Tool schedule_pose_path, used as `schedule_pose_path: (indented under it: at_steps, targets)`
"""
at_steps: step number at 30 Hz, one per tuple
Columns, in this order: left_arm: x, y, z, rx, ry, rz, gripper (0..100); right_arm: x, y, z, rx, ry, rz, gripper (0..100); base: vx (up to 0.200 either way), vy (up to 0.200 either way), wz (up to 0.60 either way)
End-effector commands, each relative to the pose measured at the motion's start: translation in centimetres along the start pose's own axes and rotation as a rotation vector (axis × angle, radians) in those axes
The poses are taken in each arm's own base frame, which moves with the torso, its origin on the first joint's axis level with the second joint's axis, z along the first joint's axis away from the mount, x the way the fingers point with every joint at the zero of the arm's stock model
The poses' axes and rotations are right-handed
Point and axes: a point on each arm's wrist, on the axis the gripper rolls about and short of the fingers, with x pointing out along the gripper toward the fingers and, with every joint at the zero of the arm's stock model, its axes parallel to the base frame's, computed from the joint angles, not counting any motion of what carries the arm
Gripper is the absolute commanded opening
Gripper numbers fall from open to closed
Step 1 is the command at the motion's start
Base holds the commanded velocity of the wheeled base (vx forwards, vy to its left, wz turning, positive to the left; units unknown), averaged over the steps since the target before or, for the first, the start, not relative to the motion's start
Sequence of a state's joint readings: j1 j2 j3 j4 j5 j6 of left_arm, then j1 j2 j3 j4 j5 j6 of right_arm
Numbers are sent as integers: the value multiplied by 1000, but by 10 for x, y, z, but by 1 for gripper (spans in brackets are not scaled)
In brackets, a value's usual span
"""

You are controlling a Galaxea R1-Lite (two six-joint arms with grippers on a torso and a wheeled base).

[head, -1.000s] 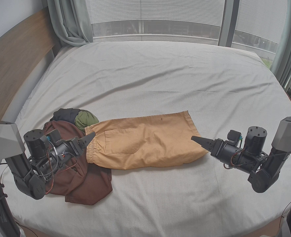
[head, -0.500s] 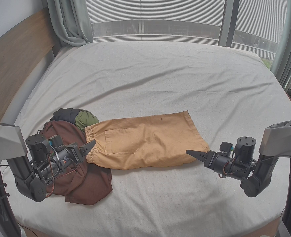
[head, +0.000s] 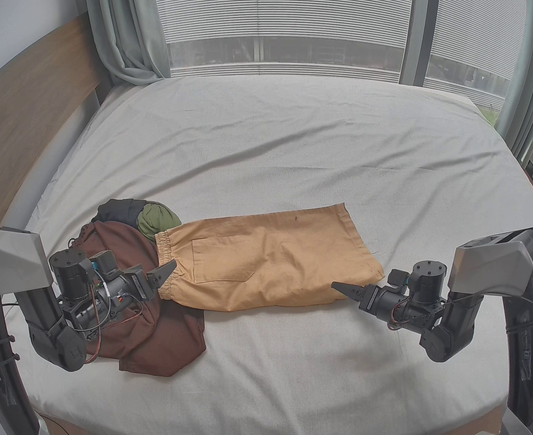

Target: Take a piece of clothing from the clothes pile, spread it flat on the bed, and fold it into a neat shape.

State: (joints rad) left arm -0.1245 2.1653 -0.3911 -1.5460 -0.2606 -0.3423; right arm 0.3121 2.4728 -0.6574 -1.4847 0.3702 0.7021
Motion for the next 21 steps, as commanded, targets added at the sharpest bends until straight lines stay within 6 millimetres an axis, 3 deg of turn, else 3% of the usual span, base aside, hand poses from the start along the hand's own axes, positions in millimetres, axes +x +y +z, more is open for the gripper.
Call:
schedule_pose_path:
  at_steps: [1,13,21]
  targets:
    - [0,0,-1,-1,2,-1,100,13,-13,-9,9,14,-20,100,0,0,0]
    - [1,0,0,-3,-1,-2,100,42,-16,-26,-2,55,4,100,0,0,0]
    - [1,-1,-1,-3,2,-7,100,68,-10,-21,-22,-24,-19,100,0,0,0]
